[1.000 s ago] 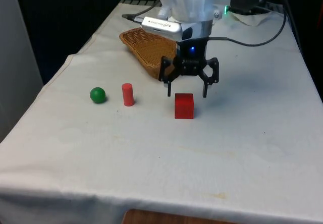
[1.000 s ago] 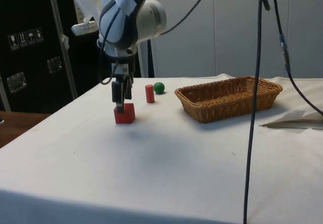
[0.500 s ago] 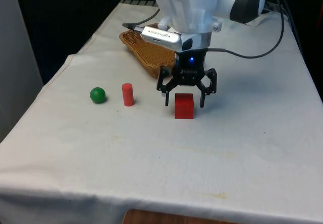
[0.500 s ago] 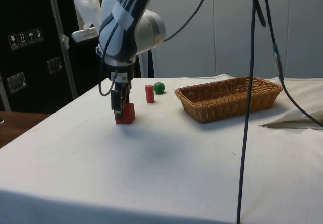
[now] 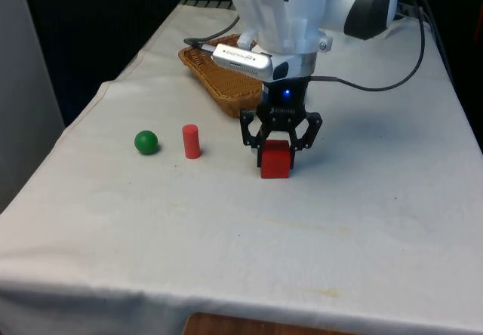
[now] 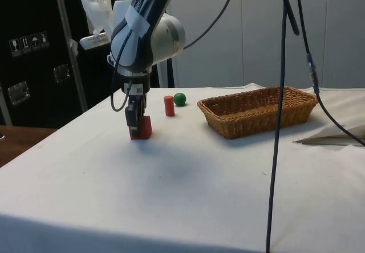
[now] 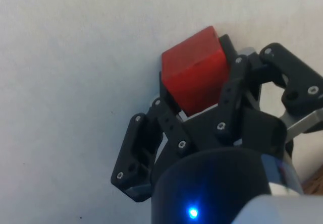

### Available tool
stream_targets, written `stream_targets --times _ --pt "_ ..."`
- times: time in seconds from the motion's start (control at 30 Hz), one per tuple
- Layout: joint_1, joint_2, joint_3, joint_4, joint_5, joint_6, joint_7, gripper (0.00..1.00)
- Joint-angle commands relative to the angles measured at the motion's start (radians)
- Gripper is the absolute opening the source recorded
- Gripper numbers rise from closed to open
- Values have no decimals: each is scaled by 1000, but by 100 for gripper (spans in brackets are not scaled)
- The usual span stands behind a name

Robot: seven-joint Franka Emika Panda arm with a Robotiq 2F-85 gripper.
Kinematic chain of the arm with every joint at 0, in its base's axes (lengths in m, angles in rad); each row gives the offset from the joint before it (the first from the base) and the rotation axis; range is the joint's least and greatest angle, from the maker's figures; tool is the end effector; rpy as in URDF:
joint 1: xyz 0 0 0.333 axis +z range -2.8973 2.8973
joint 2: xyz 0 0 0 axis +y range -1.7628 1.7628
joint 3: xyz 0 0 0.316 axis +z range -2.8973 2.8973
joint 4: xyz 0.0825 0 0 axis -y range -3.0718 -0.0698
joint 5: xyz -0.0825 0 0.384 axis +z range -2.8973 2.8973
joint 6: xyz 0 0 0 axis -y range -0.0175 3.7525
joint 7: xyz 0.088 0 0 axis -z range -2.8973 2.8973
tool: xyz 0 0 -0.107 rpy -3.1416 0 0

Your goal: Pick up the object to the left of the cylinder and place it into the basket.

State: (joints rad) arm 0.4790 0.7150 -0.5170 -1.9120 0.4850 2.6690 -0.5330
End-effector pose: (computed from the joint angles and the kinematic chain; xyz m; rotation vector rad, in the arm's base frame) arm 0.6362 -0.0219 0.1756 2.9989 0.3167 0.2289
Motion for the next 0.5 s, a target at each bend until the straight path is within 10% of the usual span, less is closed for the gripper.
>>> stream_targets --times 0.0,0.43,0.47 --pt "-9 4 11 3 10 12 -9 2" --pt "11 -10 -6 -13 -5 0 -1 2" --pt "30 -39 -23 -49 -20 9 -2 2"
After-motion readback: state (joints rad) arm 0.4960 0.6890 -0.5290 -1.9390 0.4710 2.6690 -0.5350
